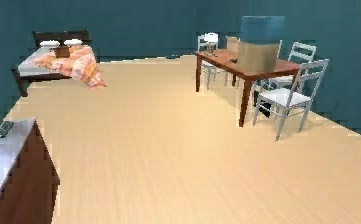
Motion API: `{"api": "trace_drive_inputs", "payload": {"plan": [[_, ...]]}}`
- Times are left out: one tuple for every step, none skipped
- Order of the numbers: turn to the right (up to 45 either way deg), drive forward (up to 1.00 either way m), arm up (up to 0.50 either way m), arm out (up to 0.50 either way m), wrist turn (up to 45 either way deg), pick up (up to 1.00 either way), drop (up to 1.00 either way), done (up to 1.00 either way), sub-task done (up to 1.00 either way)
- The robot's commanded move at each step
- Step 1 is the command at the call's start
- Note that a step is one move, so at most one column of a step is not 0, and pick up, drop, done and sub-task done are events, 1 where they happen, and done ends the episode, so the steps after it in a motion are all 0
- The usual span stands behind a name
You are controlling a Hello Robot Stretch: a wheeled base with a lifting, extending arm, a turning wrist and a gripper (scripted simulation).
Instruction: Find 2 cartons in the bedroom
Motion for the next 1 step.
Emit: {"api": "trace_drive_inputs", "payload": {"plan": [[0.0,1.0,0.0,0.0,0.0,0.0,0.0,0.0,0.0]]}}
